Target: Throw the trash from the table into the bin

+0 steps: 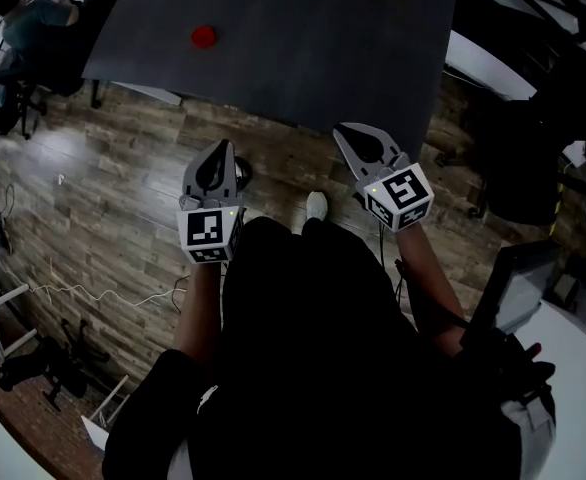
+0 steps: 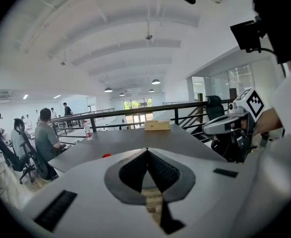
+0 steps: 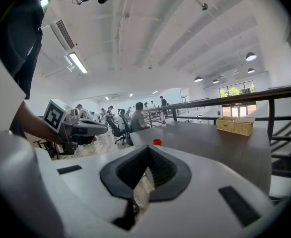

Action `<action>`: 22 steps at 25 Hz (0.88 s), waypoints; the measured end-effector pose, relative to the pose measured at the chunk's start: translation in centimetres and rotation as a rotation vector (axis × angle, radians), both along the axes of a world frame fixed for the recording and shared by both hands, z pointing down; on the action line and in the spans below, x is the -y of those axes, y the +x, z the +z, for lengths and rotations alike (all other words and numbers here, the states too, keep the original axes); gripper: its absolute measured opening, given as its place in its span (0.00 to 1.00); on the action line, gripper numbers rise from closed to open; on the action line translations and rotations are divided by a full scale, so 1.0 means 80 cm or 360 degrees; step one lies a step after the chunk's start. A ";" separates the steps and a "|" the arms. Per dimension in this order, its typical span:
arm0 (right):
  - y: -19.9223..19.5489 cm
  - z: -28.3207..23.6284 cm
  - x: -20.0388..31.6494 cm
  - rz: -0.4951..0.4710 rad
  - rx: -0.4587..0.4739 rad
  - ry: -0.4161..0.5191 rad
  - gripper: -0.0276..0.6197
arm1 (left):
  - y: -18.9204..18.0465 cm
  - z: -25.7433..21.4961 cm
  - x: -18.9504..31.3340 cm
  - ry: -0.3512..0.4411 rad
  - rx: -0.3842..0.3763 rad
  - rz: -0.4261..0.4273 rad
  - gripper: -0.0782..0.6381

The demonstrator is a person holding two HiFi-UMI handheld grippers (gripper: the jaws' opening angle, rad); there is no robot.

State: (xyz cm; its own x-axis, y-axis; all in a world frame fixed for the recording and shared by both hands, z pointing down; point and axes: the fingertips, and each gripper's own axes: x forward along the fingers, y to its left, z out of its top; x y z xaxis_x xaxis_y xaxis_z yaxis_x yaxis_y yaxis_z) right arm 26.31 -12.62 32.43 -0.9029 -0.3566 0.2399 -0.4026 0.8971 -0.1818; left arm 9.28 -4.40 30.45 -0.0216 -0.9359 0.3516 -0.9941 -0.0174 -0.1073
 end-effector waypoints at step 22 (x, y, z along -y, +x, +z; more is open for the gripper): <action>-0.019 0.010 0.027 0.0020 0.0008 -0.0037 0.05 | -0.046 -0.001 0.042 -0.0002 0.0041 -0.0012 0.12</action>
